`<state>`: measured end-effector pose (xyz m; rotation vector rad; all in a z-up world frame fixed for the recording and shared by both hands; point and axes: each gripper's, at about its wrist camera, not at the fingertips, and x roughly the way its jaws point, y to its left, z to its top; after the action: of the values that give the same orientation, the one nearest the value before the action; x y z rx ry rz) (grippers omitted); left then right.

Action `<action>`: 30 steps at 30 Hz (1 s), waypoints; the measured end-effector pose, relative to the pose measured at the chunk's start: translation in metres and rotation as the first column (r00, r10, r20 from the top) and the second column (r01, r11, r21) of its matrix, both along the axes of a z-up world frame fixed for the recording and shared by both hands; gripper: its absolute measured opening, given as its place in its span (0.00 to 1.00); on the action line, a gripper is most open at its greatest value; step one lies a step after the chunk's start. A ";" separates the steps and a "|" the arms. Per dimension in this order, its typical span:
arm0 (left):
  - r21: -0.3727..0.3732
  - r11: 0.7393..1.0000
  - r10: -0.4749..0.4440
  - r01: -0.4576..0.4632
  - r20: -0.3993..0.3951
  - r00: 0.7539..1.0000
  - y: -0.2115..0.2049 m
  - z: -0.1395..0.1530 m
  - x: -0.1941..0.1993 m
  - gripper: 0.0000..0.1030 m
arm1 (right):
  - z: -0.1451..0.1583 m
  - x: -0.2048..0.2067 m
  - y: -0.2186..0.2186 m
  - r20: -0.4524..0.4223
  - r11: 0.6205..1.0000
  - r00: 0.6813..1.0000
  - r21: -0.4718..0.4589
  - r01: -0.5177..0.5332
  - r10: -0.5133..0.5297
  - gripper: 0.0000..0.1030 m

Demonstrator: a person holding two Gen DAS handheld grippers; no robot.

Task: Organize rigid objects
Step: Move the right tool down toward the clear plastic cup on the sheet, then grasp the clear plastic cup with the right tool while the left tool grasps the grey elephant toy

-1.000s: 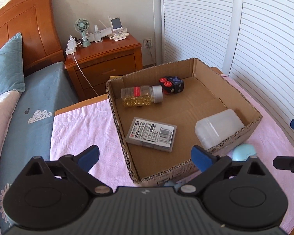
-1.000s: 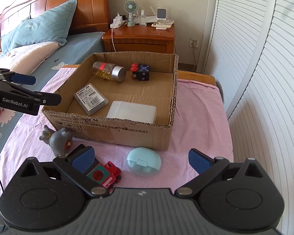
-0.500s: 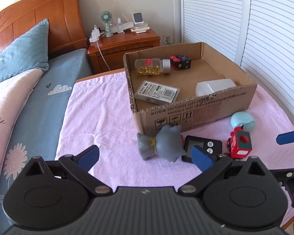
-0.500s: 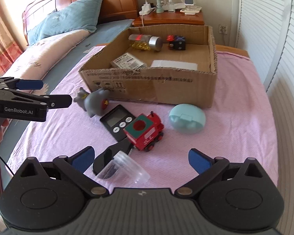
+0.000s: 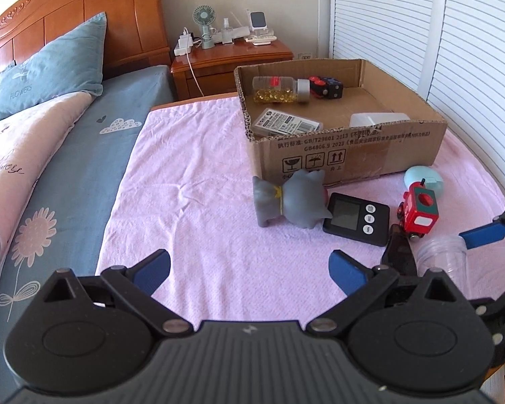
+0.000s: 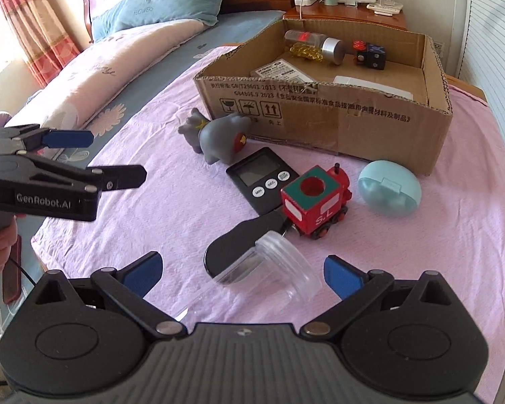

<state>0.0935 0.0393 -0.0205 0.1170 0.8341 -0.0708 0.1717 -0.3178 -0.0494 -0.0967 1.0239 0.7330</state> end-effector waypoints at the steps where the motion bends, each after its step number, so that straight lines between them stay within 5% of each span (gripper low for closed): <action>1: -0.004 1.000 0.001 -0.001 0.001 1.000 0.001 0.000 0.000 0.97 | 0.000 -0.004 0.000 -0.003 1.000 1.000 -0.015 -0.011 0.011 1.00; 10: -0.033 0.999 -0.020 0.020 -0.003 1.000 0.003 -0.003 0.000 0.97 | -0.009 -0.038 0.009 0.019 0.989 0.998 -0.130 -0.064 0.067 1.00; 22: -0.050 0.998 -0.051 0.049 -0.041 0.998 -0.003 -0.015 0.007 0.97 | -0.015 -0.028 -0.005 0.162 0.962 0.976 -0.207 0.180 -0.148 1.00; 30: -0.083 0.996 -0.043 0.037 -0.065 0.997 -0.008 -0.026 0.025 0.97 | -0.034 -0.018 -0.019 0.133 0.958 0.975 -0.205 0.202 -0.178 1.00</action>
<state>0.1189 0.0316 -0.0467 0.0542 0.8946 -0.1474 0.1542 -0.3365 -0.0833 -0.2239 0.9866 0.4332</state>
